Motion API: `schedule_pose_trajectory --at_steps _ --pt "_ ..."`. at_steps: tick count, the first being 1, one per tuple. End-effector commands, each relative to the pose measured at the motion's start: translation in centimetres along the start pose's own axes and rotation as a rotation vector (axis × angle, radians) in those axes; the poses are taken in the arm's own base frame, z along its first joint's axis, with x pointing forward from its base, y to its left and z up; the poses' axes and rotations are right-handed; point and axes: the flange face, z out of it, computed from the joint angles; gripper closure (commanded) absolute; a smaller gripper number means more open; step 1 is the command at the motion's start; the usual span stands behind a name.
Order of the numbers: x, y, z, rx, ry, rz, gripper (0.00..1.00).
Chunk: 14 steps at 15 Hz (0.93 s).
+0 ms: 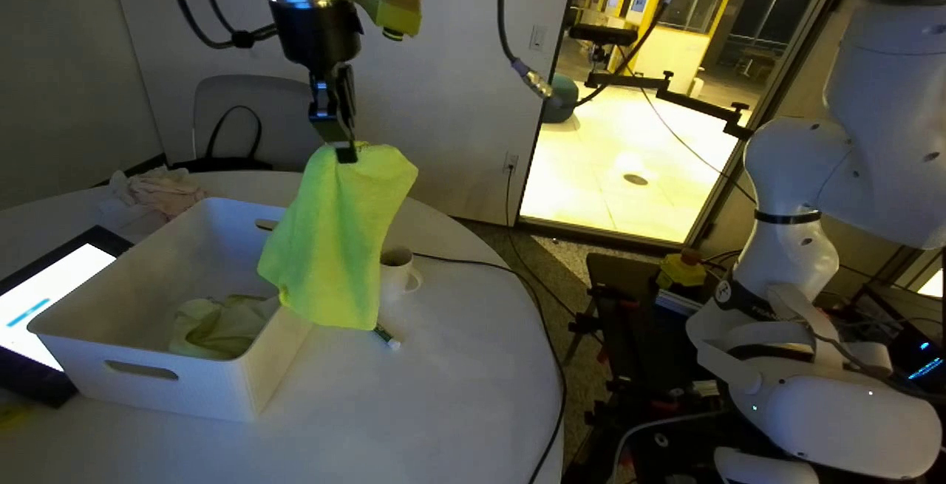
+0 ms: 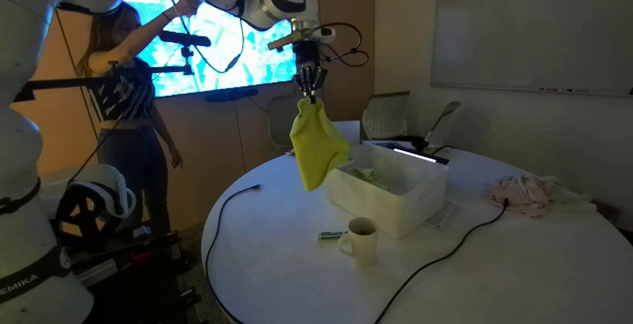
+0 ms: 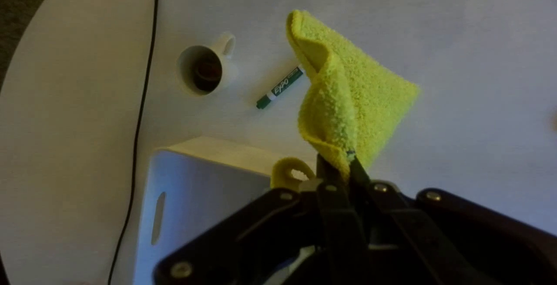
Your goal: Pick up the clothes from the table and put them in the box and pick up the black objects from the table and put them in the cup
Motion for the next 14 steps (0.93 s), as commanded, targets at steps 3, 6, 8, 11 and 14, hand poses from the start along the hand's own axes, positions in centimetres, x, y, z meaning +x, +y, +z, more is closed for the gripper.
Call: schedule_pose_trajectory --at_steps 3,6,8,11,14 --pt "5.0 2.8 -2.6 0.013 0.115 0.064 0.93" --pt "6.8 3.7 -3.7 0.034 0.193 0.09 0.93" --pt "8.1 3.6 -3.7 0.054 0.241 0.096 0.93" --pt "10.5 2.8 -2.3 0.069 0.305 0.111 0.93" --pt "12.3 1.8 0.4 0.07 0.329 0.124 0.93"
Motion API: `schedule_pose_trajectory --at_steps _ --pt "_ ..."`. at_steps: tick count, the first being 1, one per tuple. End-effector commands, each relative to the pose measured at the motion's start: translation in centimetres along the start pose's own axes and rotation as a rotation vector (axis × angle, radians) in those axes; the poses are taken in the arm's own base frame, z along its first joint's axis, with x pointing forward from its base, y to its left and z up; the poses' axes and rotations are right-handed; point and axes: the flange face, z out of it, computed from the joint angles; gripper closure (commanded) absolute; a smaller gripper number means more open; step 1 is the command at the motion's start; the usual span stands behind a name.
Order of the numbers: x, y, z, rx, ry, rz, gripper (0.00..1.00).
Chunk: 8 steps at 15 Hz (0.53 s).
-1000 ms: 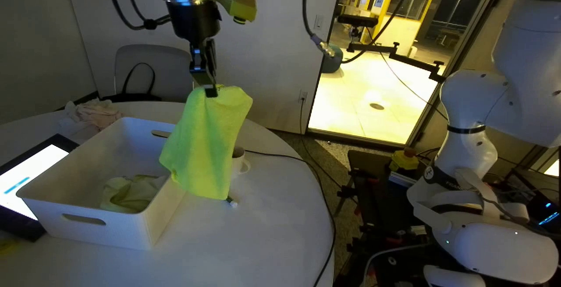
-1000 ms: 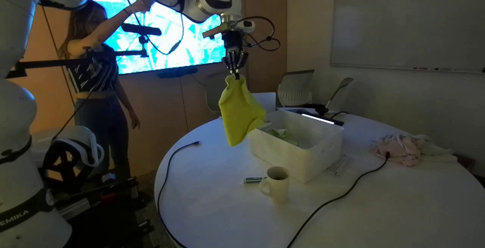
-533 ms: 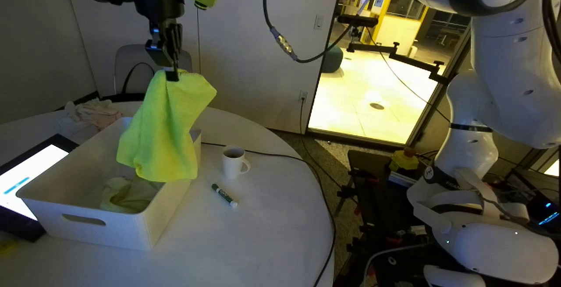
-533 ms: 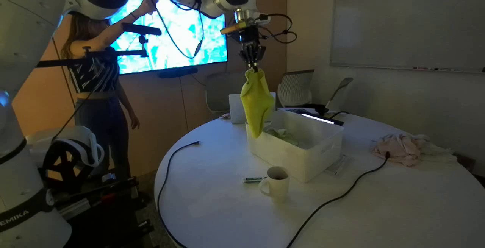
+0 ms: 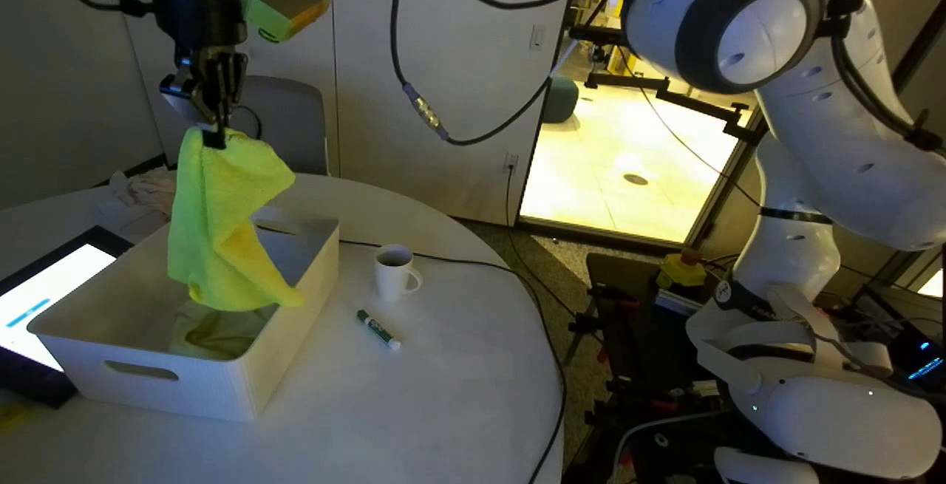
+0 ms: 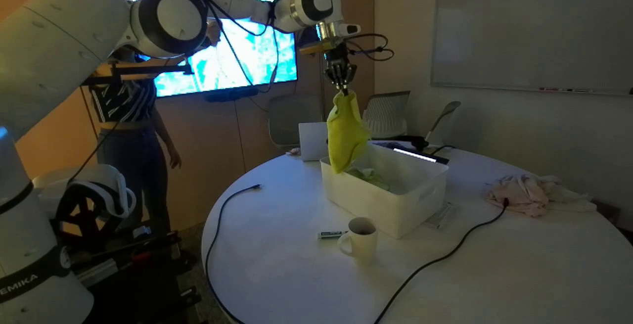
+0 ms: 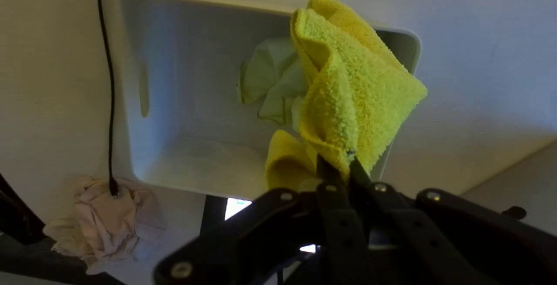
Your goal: Pick up the clothes from the table and put them in the box and pick up the black objects from the table and put them in the cup
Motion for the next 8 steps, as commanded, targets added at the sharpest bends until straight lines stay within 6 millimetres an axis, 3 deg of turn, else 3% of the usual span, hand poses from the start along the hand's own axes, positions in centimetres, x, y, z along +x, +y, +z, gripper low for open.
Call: schedule_pose_trajectory --at_steps 1,5,6,8 --pt "1.8 -1.0 3.0 -0.004 0.062 0.028 0.93" --pt "1.8 -1.6 7.2 -0.004 0.033 0.025 0.9" --pt "1.4 -1.7 8.1 0.006 -0.007 0.008 0.67" --pt "0.9 -2.3 9.6 -0.012 -0.05 -0.012 0.65"
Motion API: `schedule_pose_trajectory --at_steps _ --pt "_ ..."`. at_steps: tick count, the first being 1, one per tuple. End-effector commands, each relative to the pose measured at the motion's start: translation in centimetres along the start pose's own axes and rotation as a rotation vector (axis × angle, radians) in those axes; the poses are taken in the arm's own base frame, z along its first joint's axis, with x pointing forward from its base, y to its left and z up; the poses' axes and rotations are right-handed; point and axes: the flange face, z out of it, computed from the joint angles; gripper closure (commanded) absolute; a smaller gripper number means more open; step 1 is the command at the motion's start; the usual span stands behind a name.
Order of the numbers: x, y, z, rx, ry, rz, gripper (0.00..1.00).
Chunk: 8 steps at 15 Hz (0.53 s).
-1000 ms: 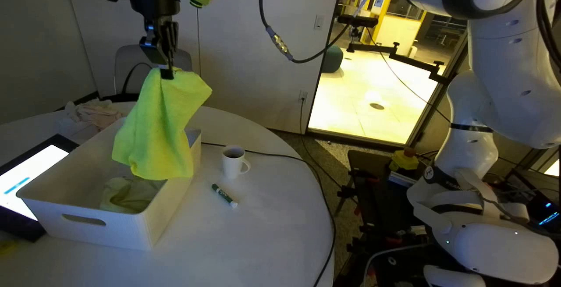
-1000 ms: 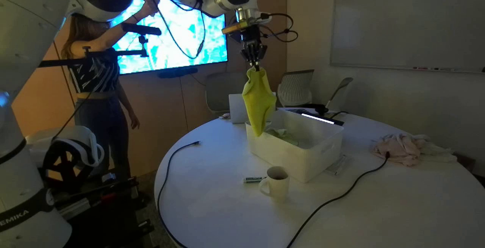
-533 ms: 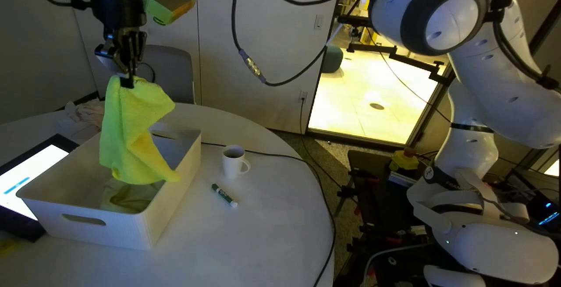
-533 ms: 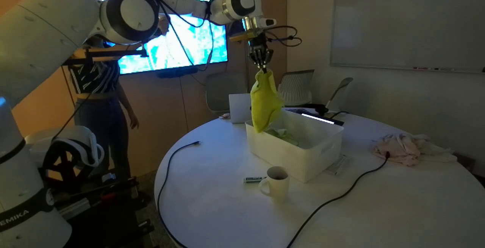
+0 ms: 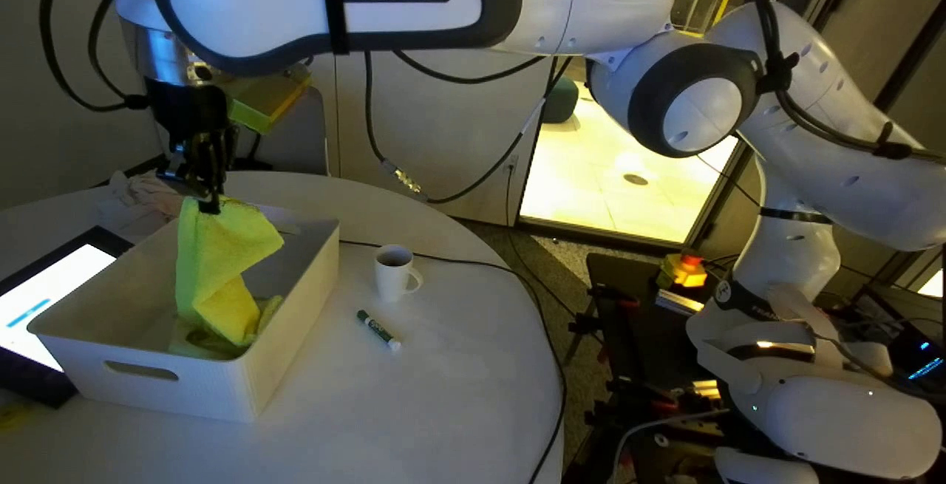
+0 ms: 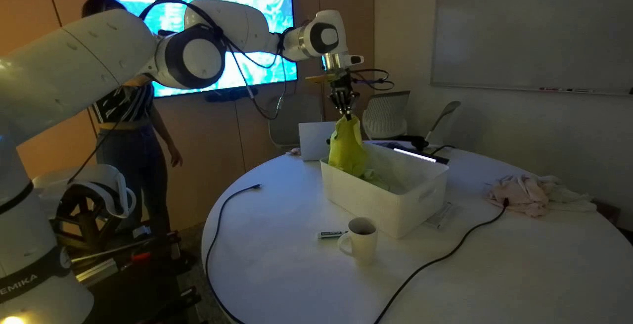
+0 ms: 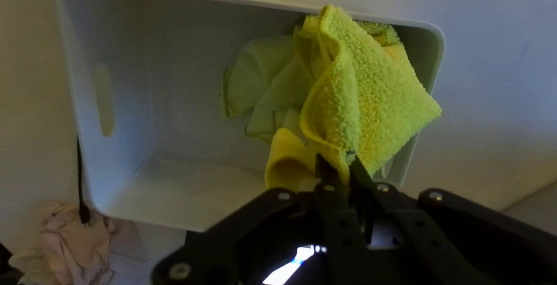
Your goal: Pick up the clothes from the table and put them in the box and pick up the black objects from the table and put them in the cup
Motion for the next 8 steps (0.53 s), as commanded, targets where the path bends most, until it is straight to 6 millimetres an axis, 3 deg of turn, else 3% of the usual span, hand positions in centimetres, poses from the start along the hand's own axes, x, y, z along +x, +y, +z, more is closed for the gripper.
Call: schedule_pose_trajectory --at_steps 1,2,8 --pt "-0.4 -1.0 0.6 -0.008 -0.047 -0.038 0.6" --pt "-0.8 -1.1 0.6 -0.015 -0.074 -0.044 0.51" --pt "-2.3 -0.4 -3.4 0.035 -0.157 -0.149 0.07"
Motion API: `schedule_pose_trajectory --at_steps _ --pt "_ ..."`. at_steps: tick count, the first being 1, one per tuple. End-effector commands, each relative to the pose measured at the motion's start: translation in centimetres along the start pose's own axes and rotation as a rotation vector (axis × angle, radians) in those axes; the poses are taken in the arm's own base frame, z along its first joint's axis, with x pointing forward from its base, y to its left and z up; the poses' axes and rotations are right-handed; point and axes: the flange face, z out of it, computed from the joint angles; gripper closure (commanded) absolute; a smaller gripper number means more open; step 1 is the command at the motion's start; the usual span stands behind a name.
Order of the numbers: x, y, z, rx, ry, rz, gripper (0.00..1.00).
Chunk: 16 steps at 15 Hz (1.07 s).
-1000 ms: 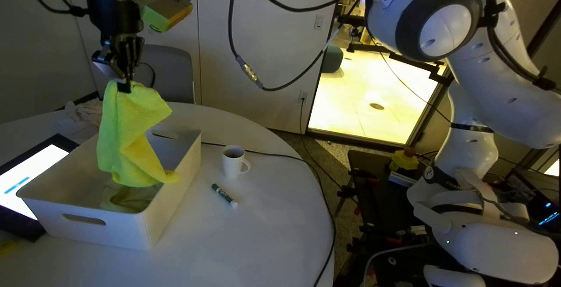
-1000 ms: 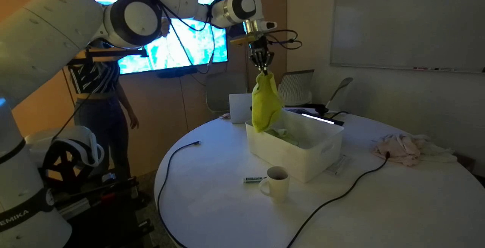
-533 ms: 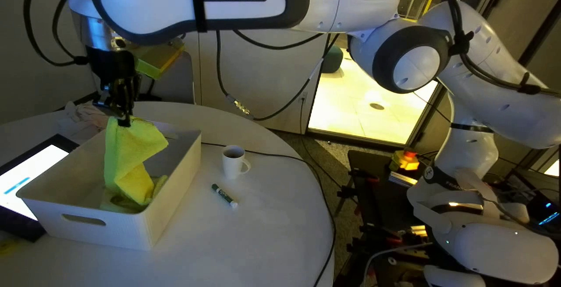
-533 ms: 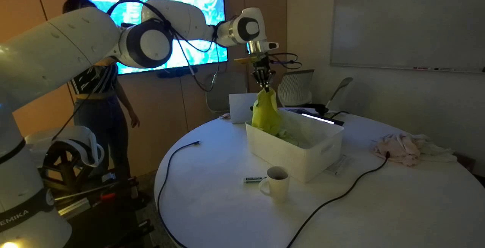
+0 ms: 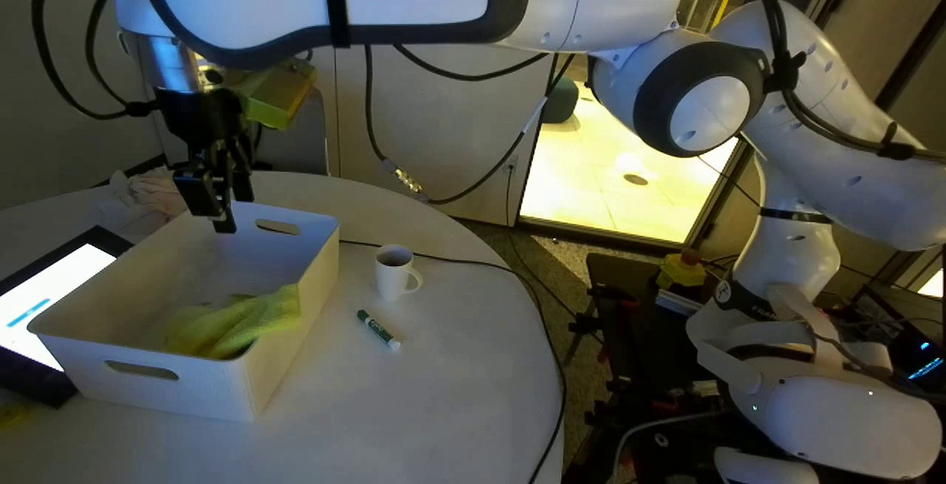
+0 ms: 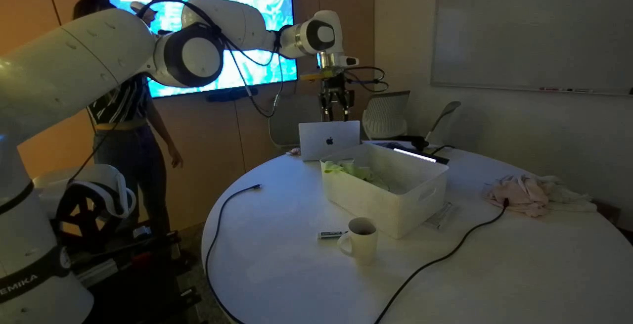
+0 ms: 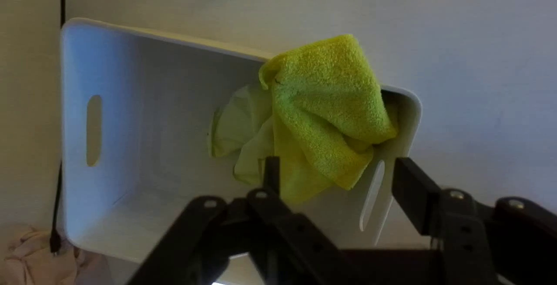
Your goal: Pick up the clothes from the table and put them in the box and pick up the black objects from the table and put them in the cup
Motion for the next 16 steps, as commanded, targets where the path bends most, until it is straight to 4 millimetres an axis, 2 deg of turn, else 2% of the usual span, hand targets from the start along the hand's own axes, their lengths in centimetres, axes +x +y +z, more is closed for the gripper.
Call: schedule_pose_trajectory --at_steps 1,4,6,16 --pt "-1.7 0.9 -2.9 0.041 -0.061 -0.072 0.01" --pt "-2.7 2.2 -2.6 0.068 -0.096 -0.098 0.0" --pt "-3.7 0.2 -3.6 0.095 -0.112 -0.096 0.0" --pt "-9.7 -3.9 -2.7 0.261 -0.2 -0.011 0.0"
